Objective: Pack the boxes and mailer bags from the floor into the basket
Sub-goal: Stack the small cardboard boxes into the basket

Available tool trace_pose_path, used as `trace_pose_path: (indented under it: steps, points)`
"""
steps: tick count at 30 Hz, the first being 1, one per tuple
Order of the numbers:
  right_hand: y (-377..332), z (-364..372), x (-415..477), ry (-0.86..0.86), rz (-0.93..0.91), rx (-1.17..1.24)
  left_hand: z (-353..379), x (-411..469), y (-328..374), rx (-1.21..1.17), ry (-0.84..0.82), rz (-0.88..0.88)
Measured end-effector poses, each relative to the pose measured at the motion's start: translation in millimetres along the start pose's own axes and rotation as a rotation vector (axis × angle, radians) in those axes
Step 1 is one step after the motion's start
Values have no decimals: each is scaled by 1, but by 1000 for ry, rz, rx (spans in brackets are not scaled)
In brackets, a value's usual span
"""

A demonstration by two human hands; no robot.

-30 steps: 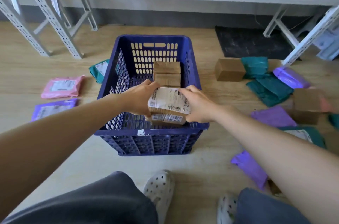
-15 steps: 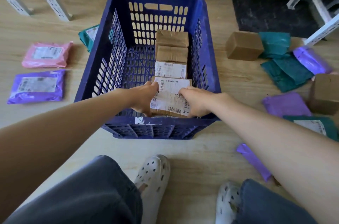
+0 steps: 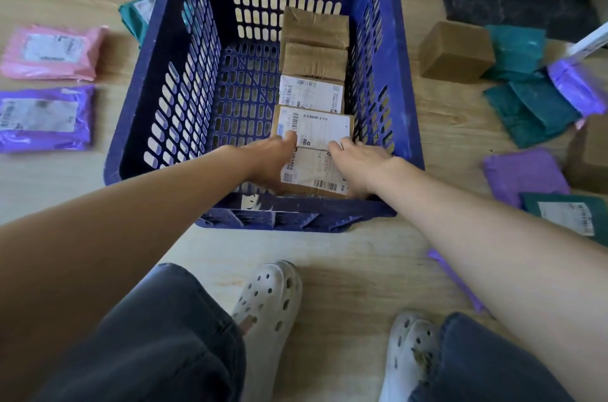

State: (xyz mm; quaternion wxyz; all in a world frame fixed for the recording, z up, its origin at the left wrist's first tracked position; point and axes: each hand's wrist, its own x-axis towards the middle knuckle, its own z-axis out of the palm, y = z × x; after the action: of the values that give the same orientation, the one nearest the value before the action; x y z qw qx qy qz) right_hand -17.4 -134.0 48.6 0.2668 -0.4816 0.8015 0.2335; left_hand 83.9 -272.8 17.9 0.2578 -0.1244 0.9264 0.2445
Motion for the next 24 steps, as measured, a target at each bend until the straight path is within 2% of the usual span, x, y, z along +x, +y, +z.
trace_pose_path:
  steps: [10, 17, 24]
  points:
    - [2, 3, 4, 17, 27, -175, -3, -3, 1, -128, -118, -44]
    - [5, -5, -6, 48, 20, -259, -13, -9, 7, -37, -122, -40]
    - [22, -33, -42, 359, 63, -299, -64, -34, 38, -14, -3, -24]
